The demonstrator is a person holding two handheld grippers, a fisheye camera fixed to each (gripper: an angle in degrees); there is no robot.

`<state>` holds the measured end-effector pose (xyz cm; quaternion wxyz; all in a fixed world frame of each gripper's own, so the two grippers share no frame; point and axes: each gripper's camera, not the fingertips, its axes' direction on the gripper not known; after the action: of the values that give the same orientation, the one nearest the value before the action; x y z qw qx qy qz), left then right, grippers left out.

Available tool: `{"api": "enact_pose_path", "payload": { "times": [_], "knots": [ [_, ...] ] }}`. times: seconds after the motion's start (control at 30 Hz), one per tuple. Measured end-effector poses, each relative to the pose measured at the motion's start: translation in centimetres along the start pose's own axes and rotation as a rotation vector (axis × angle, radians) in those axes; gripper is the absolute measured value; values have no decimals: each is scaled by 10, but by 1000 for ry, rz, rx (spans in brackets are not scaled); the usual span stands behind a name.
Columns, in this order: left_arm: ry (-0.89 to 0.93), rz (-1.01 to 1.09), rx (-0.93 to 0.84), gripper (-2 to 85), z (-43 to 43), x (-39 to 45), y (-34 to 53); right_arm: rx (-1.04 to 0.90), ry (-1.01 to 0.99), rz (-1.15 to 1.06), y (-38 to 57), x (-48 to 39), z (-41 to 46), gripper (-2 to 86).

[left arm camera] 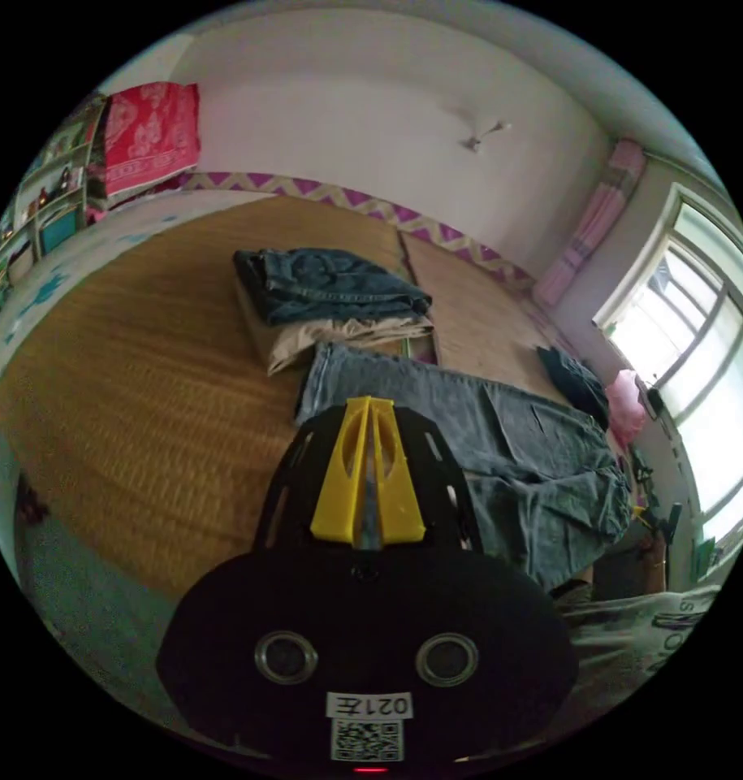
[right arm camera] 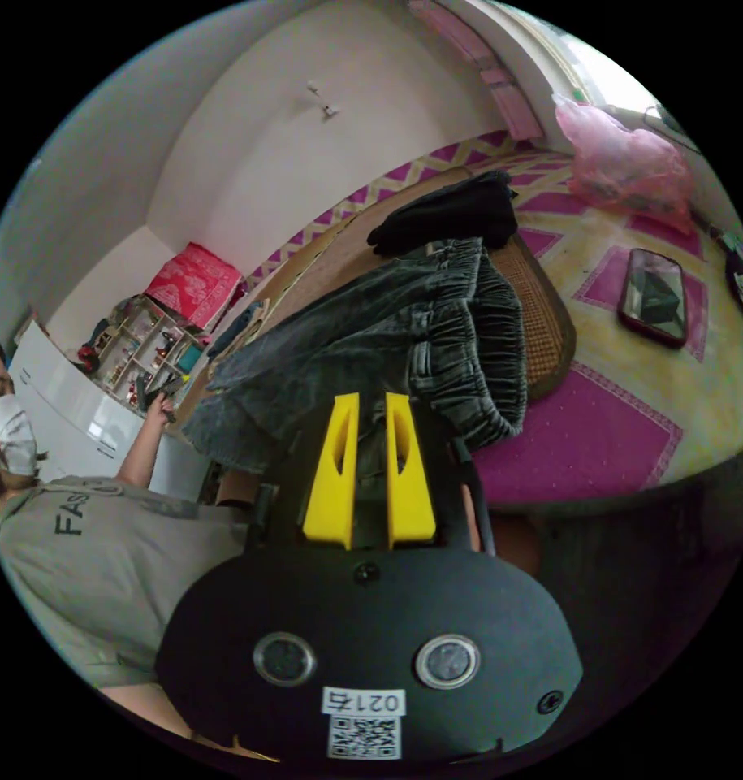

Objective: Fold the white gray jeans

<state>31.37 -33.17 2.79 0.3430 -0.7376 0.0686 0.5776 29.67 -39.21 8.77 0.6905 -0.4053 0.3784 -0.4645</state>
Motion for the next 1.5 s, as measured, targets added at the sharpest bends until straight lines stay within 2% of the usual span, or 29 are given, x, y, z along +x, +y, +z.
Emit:
{"api": "enact_pose_path", "payload": {
  "times": [0.1,0.27,0.33,0.5,0.63,1.1,1.2,1.37,1.5],
  "knots": [
    [-30,-24,55,31,-39,-1,54,39,38,88,22,0,-10,69],
    [73,-214,121,78,-70,-26,136,131,109,275,63,11,-24,92],
    [76,-325,142,88,-74,-38,166,176,25,378,83,22,-23,98],
    [93,-453,158,98,-64,-56,198,199,-136,469,95,34,4,108],
    [158,-478,130,103,-51,-64,198,203,-194,512,89,35,24,105],
    [208,-567,100,110,-37,-92,176,219,-189,525,85,27,24,95],
    [191,-563,99,96,-34,-94,166,212,-189,524,80,24,23,97],
    [261,-564,71,58,-21,-96,149,200,-194,525,70,21,19,99],
    [212,-549,26,-3,-11,-93,137,145,-209,519,63,17,21,50]
  ]
}}
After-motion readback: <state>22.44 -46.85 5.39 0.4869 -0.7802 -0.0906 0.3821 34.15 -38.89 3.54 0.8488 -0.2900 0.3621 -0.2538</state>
